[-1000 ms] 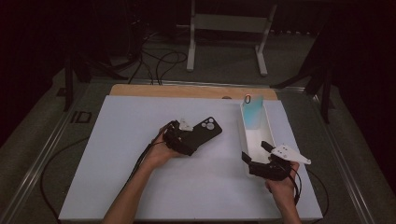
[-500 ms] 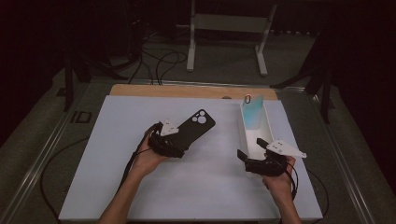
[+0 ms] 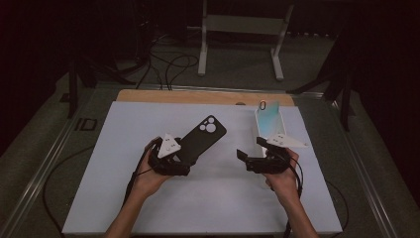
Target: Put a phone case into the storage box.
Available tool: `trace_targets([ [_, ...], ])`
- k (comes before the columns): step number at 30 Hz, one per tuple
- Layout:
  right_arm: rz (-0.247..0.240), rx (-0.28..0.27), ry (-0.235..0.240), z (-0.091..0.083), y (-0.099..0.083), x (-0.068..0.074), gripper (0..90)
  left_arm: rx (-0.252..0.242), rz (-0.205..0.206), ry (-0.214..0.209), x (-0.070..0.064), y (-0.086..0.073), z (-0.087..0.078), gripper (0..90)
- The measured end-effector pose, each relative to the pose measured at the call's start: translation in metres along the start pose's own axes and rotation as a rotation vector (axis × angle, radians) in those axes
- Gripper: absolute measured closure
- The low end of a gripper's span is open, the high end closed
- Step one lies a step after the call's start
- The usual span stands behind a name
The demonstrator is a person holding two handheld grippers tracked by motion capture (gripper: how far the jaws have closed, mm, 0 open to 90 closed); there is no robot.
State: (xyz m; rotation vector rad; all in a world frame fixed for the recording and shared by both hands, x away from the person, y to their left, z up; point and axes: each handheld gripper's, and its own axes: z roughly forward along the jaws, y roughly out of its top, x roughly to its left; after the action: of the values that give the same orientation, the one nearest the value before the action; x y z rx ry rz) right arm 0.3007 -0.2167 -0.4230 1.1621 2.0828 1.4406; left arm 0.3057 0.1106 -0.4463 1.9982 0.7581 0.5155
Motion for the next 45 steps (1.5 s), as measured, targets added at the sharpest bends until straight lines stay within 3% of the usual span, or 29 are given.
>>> trace_targets([
  [2,0.004,-0.001,0.012,0.003,0.006,0.002,9.3,-0.009,0.007,0.013,-0.001,0.0,-0.002,15.7],
  [5,0.014,-0.005,0.039,0.008,0.016,0.007,9.3,-0.032,-0.005,-0.003,-0.001,-0.001,-0.005,15.7],
  [14,0.025,0.036,0.122,0.032,0.033,0.021,9.4,-0.081,0.021,-0.021,-0.01,0.002,-0.009,15.6],
  [21,0.1,0.059,0.189,0.048,0.038,0.03,14.7,-0.134,0.009,-0.073,-0.013,0.005,-0.014,15.4],
  [23,0.102,0.057,0.196,0.049,0.038,0.031,16.3,-0.138,0.012,-0.079,-0.015,0.006,-0.014,15.4],
  [25,0.107,0.059,0.203,0.051,0.04,0.034,24.3,-0.144,0.013,-0.086,-0.017,0.006,-0.014,15.4],
  [26,0.126,0.061,0.226,0.052,0.04,0.034,35.5,-0.139,0.013,-0.084,-0.018,0.006,-0.013,15.3],
  [27,0.126,0.061,0.226,0.052,0.04,0.034,35.5,-0.138,0.015,-0.08,-0.018,0.007,-0.013,15.3],
  [30,0.174,0.056,0.271,0.053,0.041,0.035,52.4,-0.128,0.014,-0.071,-0.019,0.006,-0.011,15.4],
  [31,0.174,0.056,0.271,0.053,0.041,0.035,52.4,-0.122,0.017,-0.064,-0.02,0.006,-0.01,15.4],
  [33,0.197,0.048,0.301,0.054,0.041,0.035,62.7,-0.109,0.022,-0.052,-0.022,0.006,-0.008,15.5],
  [45,0.198,0.044,0.393,0.057,0.043,0.042,82.6,-0.074,0.059,-0.028,-0.029,0.005,-0.003,15.3],
])
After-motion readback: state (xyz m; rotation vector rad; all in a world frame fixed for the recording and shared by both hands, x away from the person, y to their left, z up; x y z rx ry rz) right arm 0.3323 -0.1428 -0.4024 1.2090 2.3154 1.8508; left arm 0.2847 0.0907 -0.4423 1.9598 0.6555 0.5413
